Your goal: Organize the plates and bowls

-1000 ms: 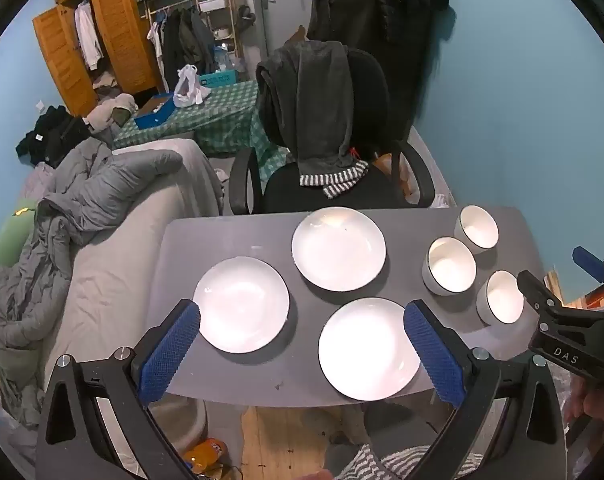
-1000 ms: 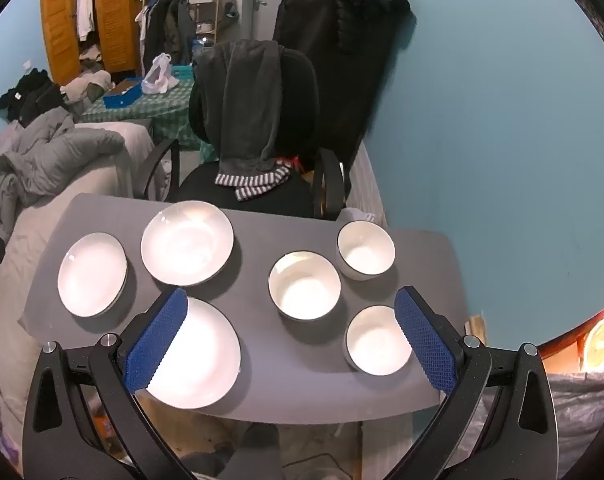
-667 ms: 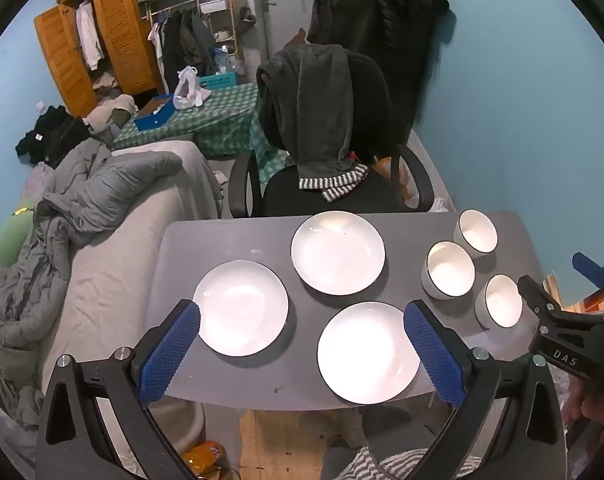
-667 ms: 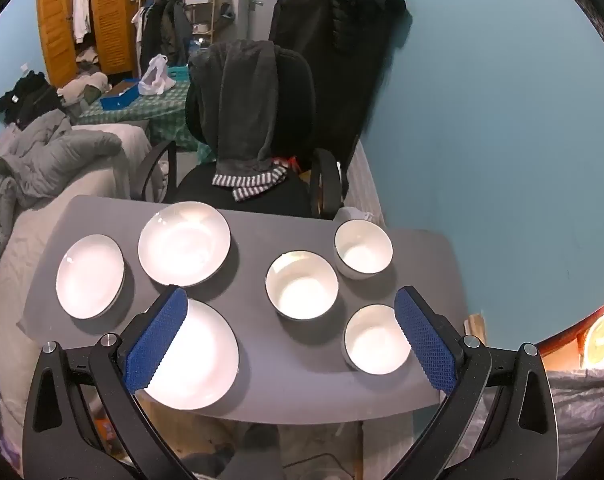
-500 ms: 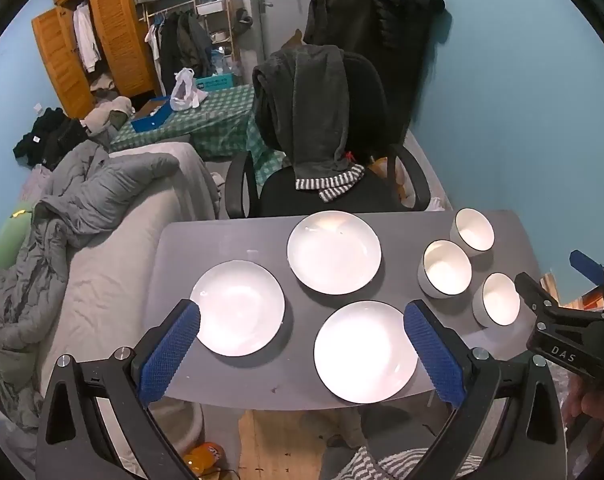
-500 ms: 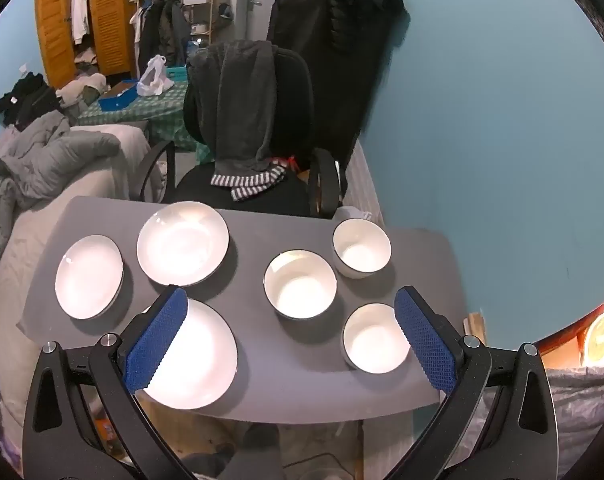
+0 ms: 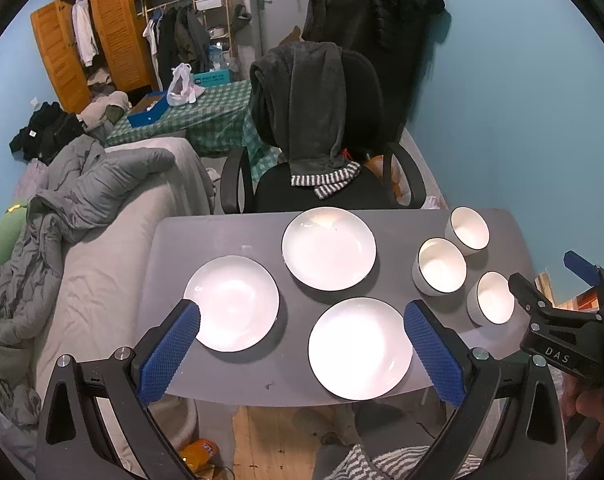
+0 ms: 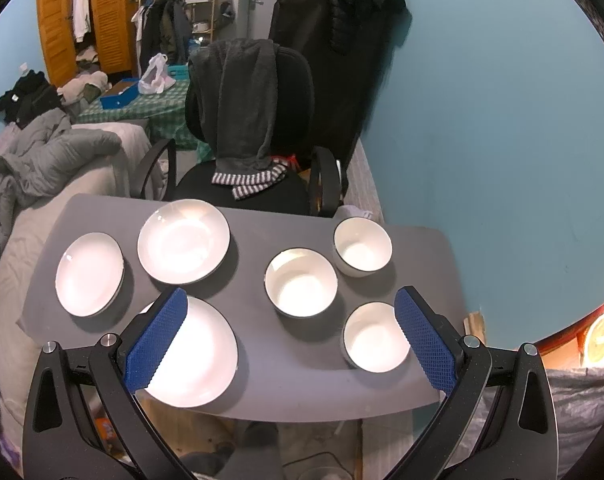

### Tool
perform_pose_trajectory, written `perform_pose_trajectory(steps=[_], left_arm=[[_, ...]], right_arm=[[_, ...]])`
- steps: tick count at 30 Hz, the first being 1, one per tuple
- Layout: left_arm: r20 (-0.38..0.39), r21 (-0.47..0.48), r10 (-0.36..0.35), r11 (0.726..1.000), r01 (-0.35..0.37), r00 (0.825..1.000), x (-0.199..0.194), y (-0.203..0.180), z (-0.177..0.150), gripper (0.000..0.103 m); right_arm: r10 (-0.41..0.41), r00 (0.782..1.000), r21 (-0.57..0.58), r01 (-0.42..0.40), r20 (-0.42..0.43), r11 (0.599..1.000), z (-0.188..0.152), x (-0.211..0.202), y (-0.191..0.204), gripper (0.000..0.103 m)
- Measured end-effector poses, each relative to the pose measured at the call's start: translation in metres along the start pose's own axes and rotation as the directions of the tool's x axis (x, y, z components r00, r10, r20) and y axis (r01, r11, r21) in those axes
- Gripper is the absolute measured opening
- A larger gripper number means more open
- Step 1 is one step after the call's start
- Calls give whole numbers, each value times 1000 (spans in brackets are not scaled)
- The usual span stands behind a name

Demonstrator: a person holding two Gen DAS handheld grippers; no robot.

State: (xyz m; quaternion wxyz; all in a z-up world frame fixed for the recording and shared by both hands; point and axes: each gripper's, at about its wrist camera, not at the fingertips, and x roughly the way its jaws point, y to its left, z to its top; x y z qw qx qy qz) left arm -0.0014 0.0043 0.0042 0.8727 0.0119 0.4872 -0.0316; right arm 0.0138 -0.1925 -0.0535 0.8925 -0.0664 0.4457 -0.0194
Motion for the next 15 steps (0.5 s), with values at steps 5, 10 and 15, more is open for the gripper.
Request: perform_pose_trajectory(steps=[5,10,15], left_arm=[[0,0,1,1000,-1,1000,0,1,0,103],[-1,0,0,1000,0,1000,0,2,0,103],[-3,1,1,1000,-1,1000,-1,2,-1,103]], right_arm=[[5,1000,-3,-5,-1,1000,-3,2,1,101],[5,1000,-2,-5,-2,1000,-3,2,0,101],[3,1000,1,-3,-2,1000,-3,1,1,101]])
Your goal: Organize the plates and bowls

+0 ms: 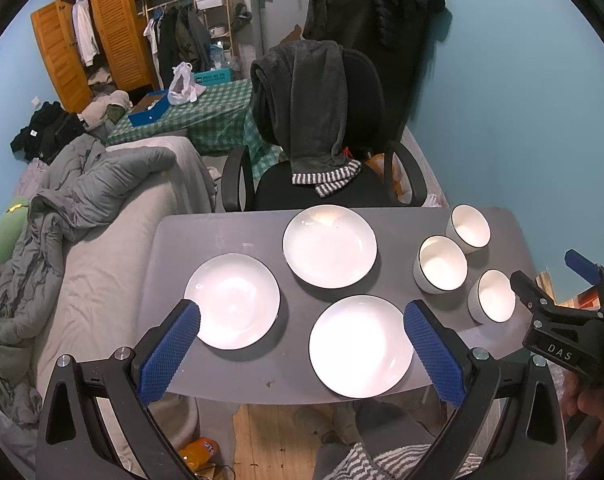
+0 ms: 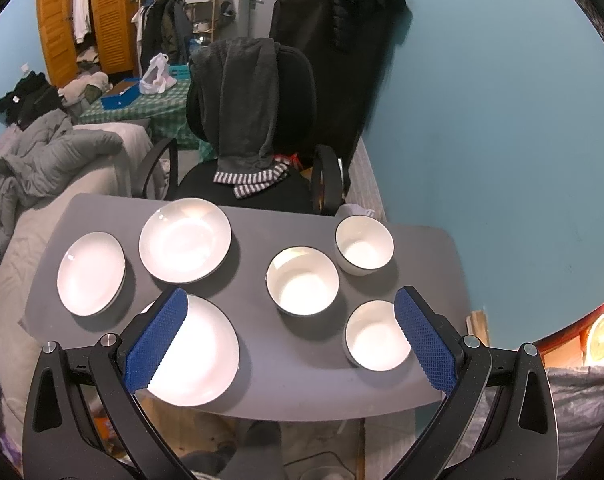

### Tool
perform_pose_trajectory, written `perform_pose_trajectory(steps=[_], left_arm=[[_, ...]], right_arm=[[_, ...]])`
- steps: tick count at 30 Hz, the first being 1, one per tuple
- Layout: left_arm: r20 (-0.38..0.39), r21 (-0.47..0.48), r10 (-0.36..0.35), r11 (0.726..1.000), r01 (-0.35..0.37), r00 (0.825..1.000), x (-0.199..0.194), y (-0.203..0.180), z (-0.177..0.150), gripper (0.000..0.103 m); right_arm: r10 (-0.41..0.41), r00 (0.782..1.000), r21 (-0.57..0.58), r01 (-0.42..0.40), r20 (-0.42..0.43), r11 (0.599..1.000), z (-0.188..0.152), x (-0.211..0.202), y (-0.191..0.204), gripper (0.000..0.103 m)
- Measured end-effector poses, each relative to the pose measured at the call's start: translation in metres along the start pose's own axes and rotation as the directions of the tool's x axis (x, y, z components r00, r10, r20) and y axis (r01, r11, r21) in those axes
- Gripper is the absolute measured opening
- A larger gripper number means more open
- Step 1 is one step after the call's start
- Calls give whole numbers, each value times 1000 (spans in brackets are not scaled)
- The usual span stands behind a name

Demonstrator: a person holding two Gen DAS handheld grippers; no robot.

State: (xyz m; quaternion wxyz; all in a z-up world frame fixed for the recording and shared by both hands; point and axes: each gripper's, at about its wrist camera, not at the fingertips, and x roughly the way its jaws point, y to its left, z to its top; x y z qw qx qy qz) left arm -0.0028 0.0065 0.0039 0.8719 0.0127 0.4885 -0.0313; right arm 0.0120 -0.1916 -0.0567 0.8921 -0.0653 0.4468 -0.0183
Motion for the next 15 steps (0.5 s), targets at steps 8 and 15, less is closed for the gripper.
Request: perform_pose_trajectory(steps=[8,15], left_arm=[[-1,0,1,1000,-1,1000,1,-1,0,103],[-2,1,-2,1000,2,1000,0,-2,-2,103]], right_arm=[[2,1000,3,-2,0,1000,0,0,-1,101],[3,1000,4,-3,0,1000,0,0,-1,101]])
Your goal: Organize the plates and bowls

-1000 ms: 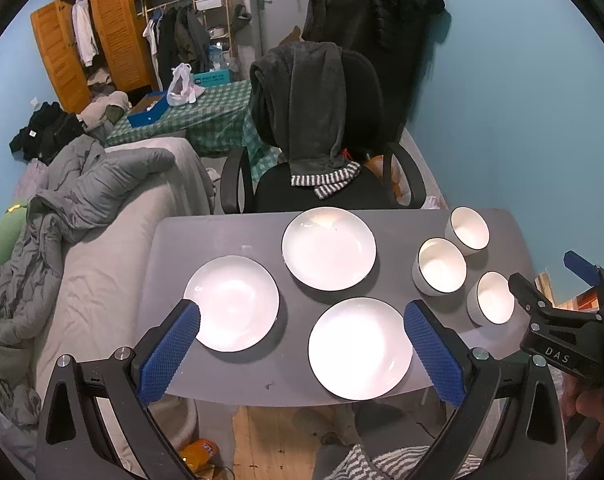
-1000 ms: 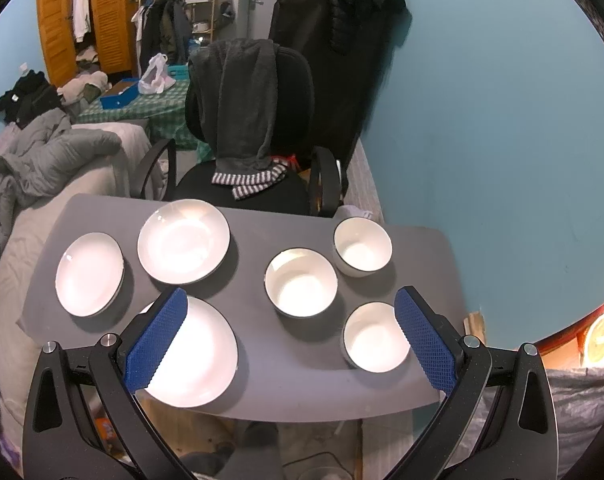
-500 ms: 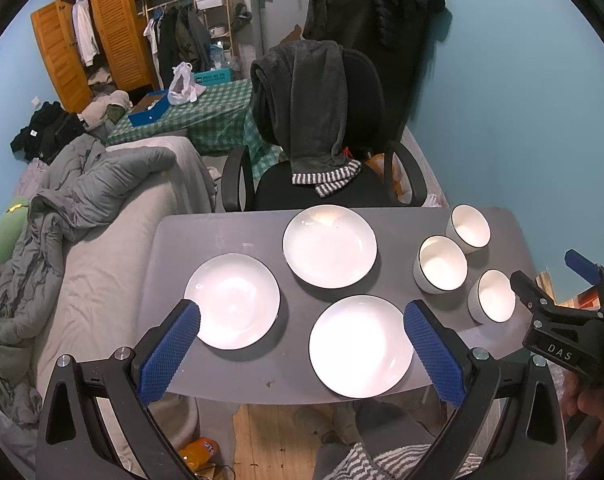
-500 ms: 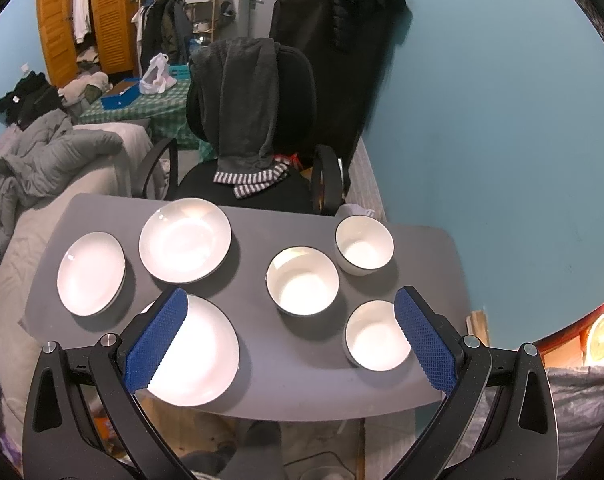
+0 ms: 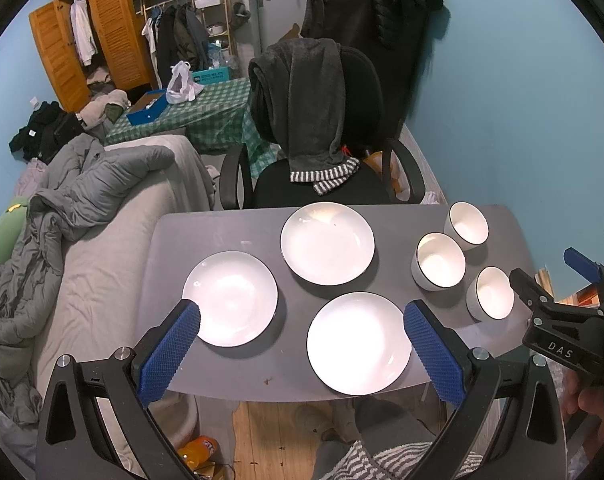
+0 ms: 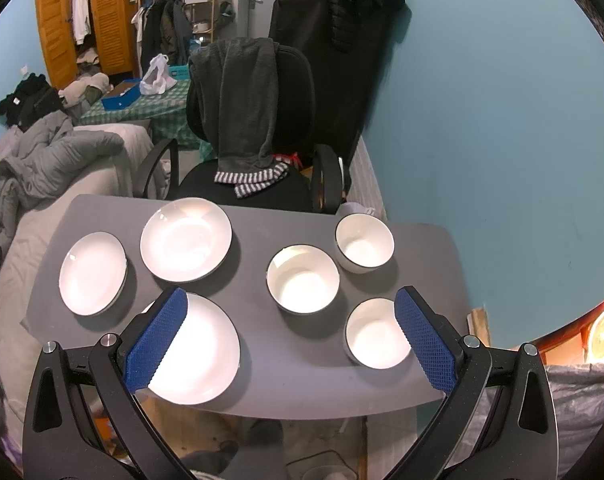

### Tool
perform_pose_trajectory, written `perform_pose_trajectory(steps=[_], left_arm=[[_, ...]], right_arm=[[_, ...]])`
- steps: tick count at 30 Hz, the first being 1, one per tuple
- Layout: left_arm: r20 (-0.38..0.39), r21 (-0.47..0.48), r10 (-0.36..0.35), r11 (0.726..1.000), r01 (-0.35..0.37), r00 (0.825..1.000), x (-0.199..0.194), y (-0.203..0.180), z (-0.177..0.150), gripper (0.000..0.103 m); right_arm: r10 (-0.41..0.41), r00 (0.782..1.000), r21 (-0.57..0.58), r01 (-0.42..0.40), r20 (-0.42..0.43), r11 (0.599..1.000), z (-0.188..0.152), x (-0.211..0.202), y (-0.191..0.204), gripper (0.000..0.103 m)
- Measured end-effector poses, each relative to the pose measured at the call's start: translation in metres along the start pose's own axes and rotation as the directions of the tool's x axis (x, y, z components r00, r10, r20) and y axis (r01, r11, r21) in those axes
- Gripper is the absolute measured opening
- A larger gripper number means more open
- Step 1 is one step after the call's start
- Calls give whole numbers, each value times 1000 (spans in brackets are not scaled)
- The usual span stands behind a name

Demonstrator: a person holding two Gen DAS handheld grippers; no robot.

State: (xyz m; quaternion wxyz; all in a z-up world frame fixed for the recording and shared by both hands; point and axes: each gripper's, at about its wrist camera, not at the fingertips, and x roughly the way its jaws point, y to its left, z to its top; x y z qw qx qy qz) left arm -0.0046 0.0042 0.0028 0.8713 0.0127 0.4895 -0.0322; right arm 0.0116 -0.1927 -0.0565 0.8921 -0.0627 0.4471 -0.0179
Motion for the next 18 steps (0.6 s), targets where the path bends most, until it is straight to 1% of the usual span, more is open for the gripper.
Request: perform_pose_trajectory(steps=[18], left_arm=[[-8,0,-4,1000,4,1000,1,-6,-6,103]], right_arm=[[6,1000,-7,-6,-2,1000,-5,-3,3,101]])
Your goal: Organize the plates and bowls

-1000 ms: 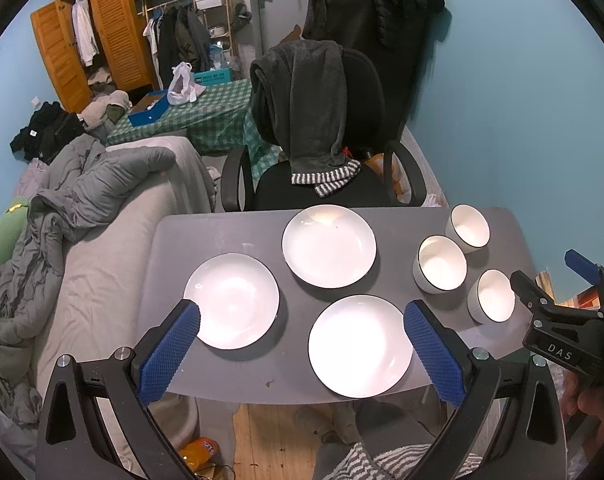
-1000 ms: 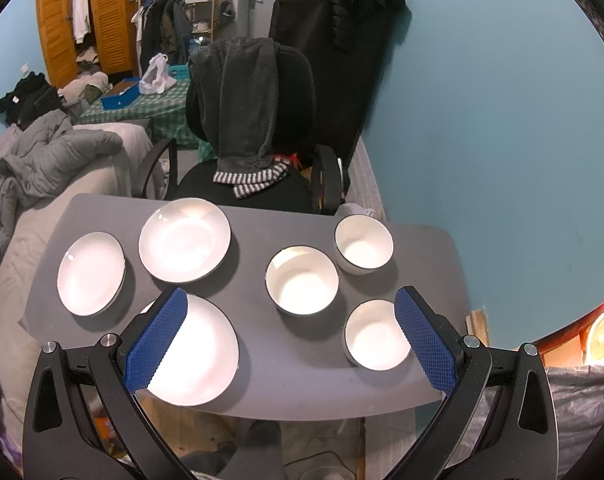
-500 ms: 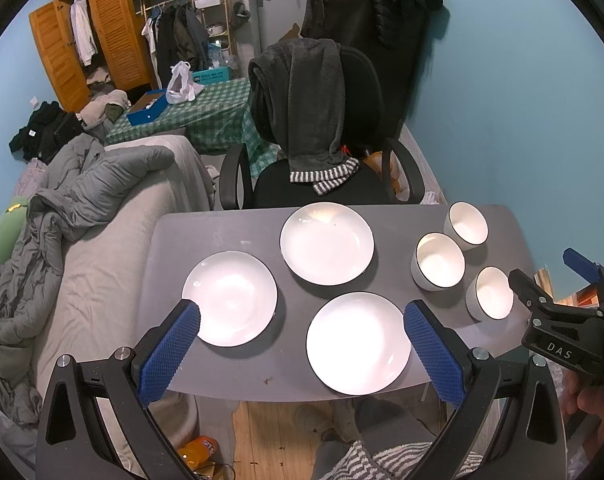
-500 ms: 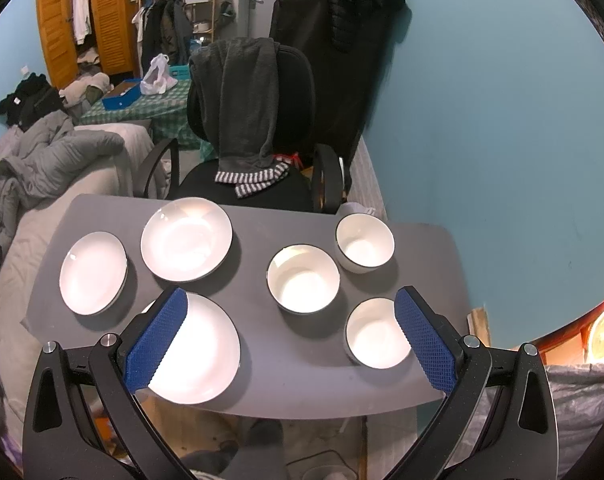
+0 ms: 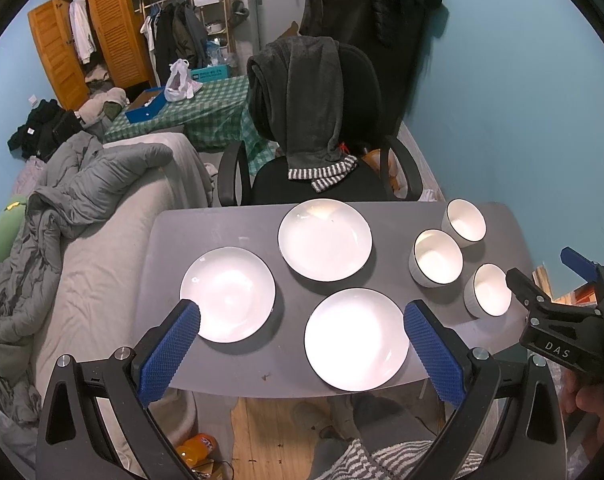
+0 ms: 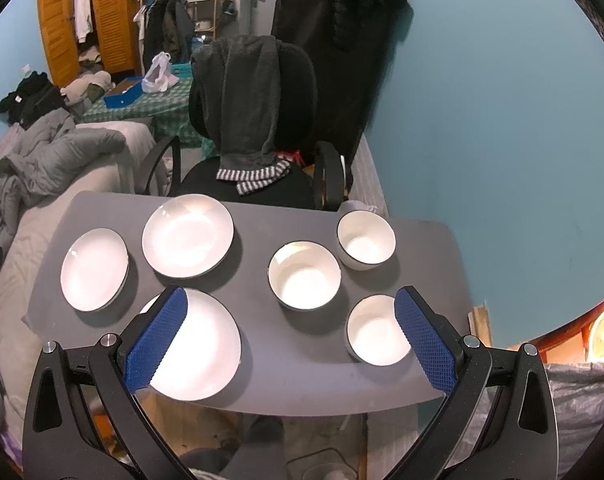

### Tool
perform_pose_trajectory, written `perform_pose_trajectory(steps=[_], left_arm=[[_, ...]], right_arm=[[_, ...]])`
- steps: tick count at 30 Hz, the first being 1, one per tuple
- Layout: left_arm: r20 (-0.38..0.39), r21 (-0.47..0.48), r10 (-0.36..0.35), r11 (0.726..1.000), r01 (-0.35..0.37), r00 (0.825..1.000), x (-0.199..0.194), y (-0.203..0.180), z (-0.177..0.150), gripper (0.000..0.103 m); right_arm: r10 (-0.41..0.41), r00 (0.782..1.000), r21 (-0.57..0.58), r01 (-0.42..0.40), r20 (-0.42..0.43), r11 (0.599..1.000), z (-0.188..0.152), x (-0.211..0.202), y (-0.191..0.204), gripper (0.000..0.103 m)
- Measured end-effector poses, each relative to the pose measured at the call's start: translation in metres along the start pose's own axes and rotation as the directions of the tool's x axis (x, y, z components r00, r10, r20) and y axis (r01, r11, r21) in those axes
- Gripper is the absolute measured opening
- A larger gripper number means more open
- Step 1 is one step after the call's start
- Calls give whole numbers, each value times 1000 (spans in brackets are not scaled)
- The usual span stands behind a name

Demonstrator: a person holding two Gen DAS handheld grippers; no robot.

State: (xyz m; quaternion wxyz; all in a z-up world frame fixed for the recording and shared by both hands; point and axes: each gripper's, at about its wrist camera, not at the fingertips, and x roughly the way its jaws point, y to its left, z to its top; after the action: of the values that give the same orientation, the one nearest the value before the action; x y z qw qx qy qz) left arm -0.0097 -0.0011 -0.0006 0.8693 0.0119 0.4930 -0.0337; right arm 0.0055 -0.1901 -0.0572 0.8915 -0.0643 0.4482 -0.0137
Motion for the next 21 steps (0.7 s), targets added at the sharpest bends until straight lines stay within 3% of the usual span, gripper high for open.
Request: perform_pose_trajectory(steps=[21], left_arm=[[-23,-25,-17,1000,16,1000,2,8,-1,103]], right_arm=[[21,1000,-8,-21,-9,1000,4,3,4,101]])
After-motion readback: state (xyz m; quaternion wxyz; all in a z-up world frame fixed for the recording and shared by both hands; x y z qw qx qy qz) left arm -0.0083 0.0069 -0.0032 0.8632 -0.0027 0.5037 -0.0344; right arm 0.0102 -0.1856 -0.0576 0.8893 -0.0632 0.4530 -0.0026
